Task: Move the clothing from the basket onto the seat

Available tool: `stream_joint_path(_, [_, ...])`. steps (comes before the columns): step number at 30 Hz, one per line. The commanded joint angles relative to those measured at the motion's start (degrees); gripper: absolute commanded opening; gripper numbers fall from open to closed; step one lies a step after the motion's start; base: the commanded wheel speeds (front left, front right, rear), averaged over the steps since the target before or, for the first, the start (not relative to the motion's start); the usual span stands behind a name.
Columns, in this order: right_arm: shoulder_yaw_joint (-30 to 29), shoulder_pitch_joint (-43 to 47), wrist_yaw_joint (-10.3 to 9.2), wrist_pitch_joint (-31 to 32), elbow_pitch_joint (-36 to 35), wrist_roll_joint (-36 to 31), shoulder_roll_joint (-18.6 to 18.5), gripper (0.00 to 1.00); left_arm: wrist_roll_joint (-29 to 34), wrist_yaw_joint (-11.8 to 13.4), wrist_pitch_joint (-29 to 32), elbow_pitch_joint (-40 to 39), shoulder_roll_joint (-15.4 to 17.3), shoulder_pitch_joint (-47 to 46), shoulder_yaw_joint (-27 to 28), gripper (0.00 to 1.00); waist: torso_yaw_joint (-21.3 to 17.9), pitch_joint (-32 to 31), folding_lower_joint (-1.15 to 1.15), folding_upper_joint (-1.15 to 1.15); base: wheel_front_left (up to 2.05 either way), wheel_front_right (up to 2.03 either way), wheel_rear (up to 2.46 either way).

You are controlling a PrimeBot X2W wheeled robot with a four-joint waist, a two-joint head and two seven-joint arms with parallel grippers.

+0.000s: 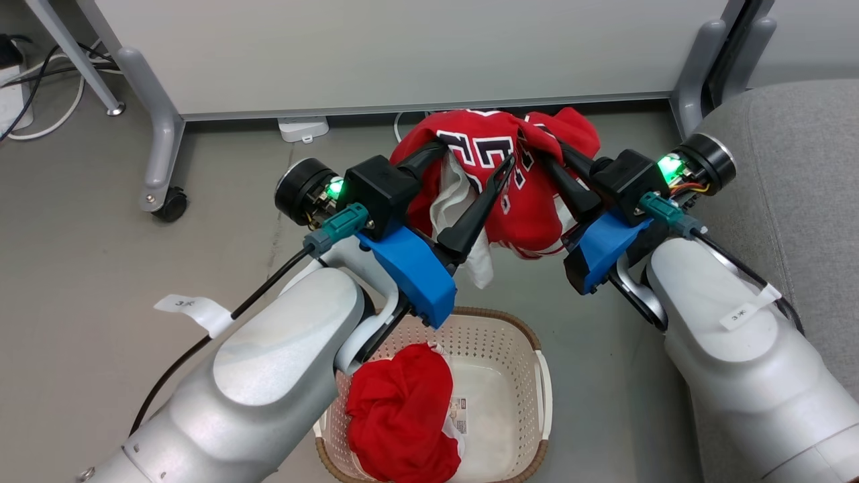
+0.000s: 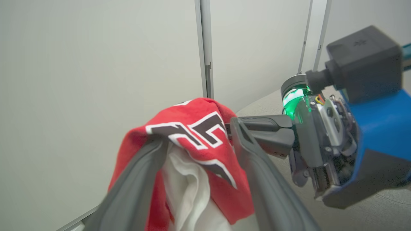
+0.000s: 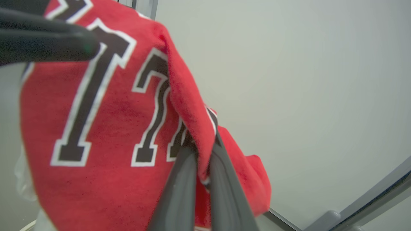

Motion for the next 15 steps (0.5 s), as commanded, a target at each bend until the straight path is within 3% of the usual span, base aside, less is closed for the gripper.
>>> stream_joint_path(1, [-0.49,0.82,0.03,-0.02,-0.47,0.54,-0.11,0.0,0.18,0.1,-0.04,0.01,0.32,-0.37,-0.21,1.0,-0.04,0.08,0.0,0.0,0.0,0.0,0.0])
stream_joint_path(15, [-12.14,3.88,0.03,-0.02,-5.61,0.74,-0.4,0.0,0.28,1.47,-1.8,0.38,1.44,1.35,-0.17,1.0,-2.11,1.76,0.0,0.0,0.0,0.0,0.0])
